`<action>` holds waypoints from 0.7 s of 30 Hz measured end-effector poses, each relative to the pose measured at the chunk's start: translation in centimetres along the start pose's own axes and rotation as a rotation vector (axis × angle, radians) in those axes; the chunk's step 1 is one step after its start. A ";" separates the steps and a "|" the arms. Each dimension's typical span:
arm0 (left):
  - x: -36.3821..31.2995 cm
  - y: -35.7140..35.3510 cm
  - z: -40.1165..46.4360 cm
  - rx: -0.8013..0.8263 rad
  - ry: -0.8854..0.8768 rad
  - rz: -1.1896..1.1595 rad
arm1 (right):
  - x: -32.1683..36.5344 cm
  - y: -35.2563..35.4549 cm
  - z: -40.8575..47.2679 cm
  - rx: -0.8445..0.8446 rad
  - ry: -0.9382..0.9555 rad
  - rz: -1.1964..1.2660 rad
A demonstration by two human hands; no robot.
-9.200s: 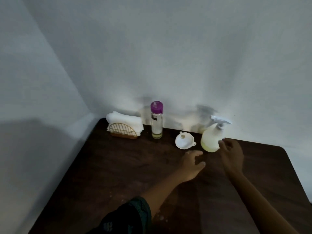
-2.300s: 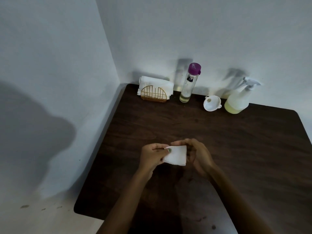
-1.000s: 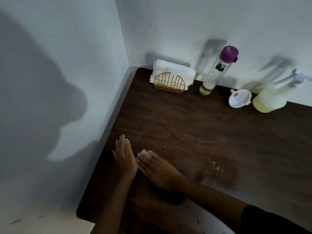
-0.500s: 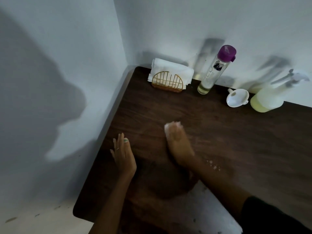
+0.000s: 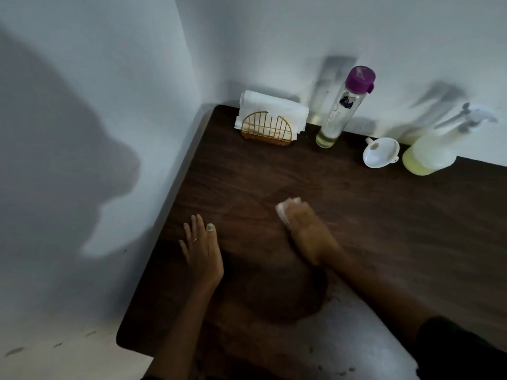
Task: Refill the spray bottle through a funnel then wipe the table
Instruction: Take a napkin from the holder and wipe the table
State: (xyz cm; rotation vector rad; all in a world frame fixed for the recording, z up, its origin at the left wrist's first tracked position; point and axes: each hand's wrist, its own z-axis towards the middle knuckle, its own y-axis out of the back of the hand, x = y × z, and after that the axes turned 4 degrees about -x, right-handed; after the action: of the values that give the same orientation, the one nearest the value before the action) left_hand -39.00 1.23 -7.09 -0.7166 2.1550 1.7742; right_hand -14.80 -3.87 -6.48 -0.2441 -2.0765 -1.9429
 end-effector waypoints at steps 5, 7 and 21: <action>0.5 -1.2 -0.6 -0.002 -0.069 0.121 | -8.1 1.8 1.3 -0.139 -0.556 -0.054; 0.1 -1.0 -0.9 0.005 -0.057 0.122 | -6.9 1.1 1.7 -0.172 -0.607 -0.053; -1.7 -1.1 -1.9 0.013 -0.017 0.048 | 8.4 -4.5 -7.8 0.128 0.487 -0.105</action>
State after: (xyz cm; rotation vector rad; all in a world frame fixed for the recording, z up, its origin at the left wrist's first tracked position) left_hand -36.75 -0.43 -6.71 -0.6498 2.1883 1.7818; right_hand -23.42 -12.56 -7.67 0.3401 -1.8984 -1.6977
